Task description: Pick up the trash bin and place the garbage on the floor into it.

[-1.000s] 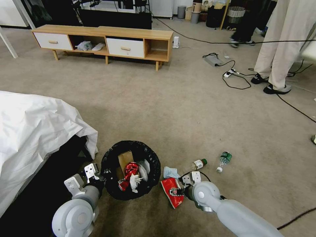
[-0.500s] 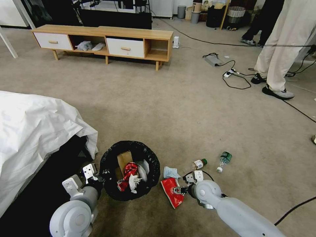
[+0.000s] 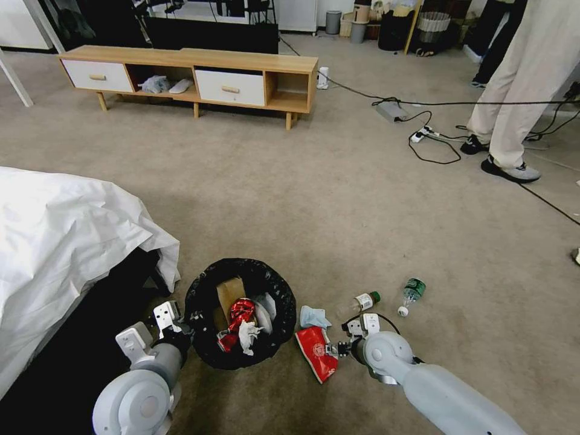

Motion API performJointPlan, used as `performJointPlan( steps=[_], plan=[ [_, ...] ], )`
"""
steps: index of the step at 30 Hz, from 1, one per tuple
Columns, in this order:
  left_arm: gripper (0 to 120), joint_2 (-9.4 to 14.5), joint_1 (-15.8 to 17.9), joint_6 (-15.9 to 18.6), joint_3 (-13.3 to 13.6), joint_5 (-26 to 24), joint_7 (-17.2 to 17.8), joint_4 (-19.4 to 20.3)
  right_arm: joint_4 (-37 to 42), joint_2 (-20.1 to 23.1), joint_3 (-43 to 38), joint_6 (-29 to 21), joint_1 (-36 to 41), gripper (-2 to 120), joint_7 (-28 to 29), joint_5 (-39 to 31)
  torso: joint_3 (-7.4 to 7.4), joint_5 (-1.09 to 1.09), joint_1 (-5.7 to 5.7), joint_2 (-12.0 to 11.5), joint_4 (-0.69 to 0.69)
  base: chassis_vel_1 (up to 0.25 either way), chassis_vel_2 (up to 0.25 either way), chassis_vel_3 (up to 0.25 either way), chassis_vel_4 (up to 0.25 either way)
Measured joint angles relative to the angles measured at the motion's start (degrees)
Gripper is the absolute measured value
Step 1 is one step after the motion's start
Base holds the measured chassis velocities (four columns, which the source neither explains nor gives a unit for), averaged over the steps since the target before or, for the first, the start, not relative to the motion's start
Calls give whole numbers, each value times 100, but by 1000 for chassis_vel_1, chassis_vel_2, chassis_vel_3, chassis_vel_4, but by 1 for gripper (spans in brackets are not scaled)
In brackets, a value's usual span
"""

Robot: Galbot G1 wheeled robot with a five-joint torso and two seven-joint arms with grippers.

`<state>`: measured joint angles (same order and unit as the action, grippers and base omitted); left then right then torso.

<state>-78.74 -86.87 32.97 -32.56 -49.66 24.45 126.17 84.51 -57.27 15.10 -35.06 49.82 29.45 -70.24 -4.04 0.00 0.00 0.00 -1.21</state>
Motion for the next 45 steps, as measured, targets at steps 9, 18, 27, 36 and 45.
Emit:
performJointPlan(
  steps=[9,18,27,36,45],
  plan=[
    [0,-43,-35,-14,6,54,-31,1,-8,10,3,12,-20,100,5,82,0,0,0,0,0,0,0,0,0],
    [0,-79,-20,-35,18,92,-62,-42,-28,42,44,1,-60,100,-42,354,0,0,0,0,-1,0,0,0,0],
    [0,-74,-14,-41,-7,80,-72,-86,-163,-78,176,-35,-220,100,-56,415,0,-1,0,0,-1,0,0,0,0],
    [0,-41,27,-46,-56,14,-76,-144,-338,-229,324,-42,-436,89,-100,438,0,-1,0,0,0,0,0,0,0],
    [0,-28,57,-50,-61,-7,-84,-210,-408,-349,362,-53,-462,57,-113,461,0,-1,0,0,0,0,0,0,0]
  ],
)
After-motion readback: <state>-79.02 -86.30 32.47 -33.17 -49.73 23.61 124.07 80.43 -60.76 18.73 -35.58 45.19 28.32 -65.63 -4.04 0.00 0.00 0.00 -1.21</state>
